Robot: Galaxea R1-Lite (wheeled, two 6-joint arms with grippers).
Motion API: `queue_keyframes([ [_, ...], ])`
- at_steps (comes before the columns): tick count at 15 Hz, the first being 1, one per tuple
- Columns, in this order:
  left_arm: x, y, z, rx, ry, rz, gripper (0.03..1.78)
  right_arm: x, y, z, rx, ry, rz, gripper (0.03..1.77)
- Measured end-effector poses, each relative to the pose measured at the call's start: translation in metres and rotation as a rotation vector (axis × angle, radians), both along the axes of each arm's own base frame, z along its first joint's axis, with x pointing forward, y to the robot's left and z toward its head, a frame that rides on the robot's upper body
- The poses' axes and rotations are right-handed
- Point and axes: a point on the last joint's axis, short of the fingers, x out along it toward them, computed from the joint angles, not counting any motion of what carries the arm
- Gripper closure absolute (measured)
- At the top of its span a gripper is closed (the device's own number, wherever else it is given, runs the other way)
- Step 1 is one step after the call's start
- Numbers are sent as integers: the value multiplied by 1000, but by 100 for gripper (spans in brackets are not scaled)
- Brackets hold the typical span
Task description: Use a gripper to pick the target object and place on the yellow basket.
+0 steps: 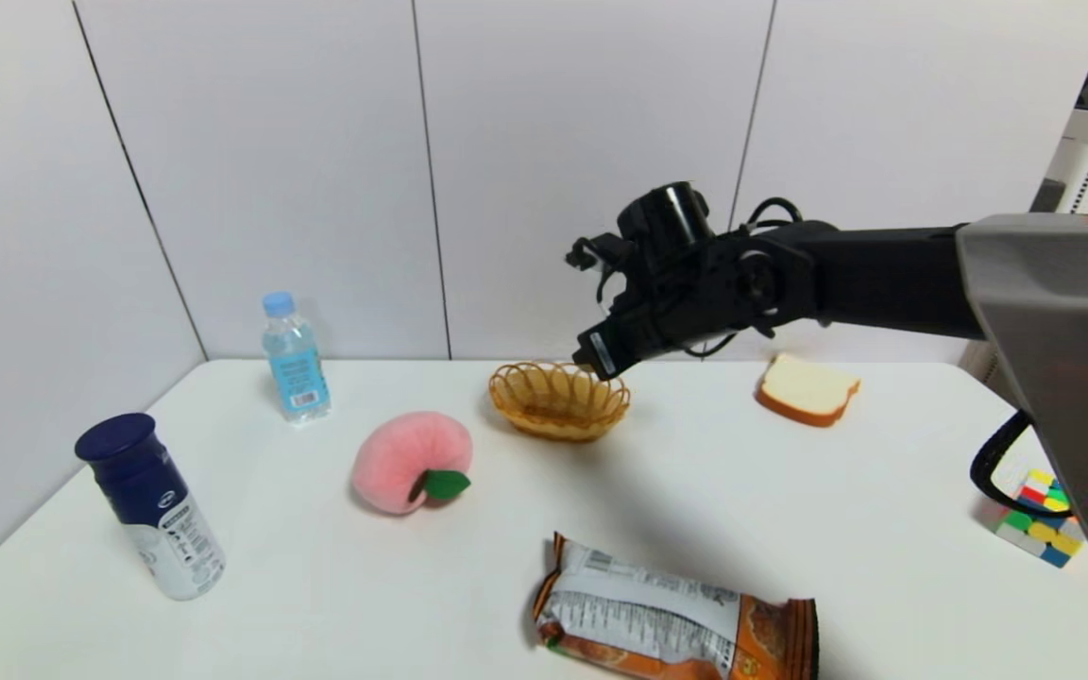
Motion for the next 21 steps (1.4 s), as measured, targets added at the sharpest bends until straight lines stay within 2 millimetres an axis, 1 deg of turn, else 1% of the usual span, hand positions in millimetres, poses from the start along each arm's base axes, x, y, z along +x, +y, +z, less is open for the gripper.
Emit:
queue_keyframes([
  [1, 0, 0, 0, 0, 0, 0, 12, 2, 1, -6, -7, 12, 0, 126],
  [3, 0, 0, 0, 0, 0, 0, 12, 2, 6, -15, -18, 30, 9, 99],
  [5, 0, 0, 0, 0, 0, 0, 12, 1, 12, -21, -26, 39, 19, 79],
  [8, 0, 0, 0, 0, 0, 0, 12, -2, 12, -18, -25, 38, 21, 56],
  [10, 0, 0, 0, 0, 0, 0, 12, -11, 1, -10, -29, 47, 15, 45],
  [12, 0, 0, 0, 0, 0, 1, 12, -24, -28, 2, -45, 83, -21, 37],
  [14, 0, 0, 0, 0, 0, 0, 12, -51, -72, 20, -70, 162, -77, 31],
  [16, 0, 0, 0, 0, 0, 0, 12, -93, -122, 33, -104, 268, -161, 26],
  [17, 0, 0, 0, 0, 0, 1, 12, -121, -148, 37, -117, 317, -212, 24],
  [18, 0, 0, 0, 0, 0, 1, 12, -150, -168, 41, -119, 338, -256, 22],
  [20, 0, 0, 0, 0, 0, 0, 12, -213, -201, 51, -101, 298, -356, 19],
  [21, 0, 0, 0, 0, 0, 0, 12, -245, -212, 52, -93, 252, -407, 18],
])
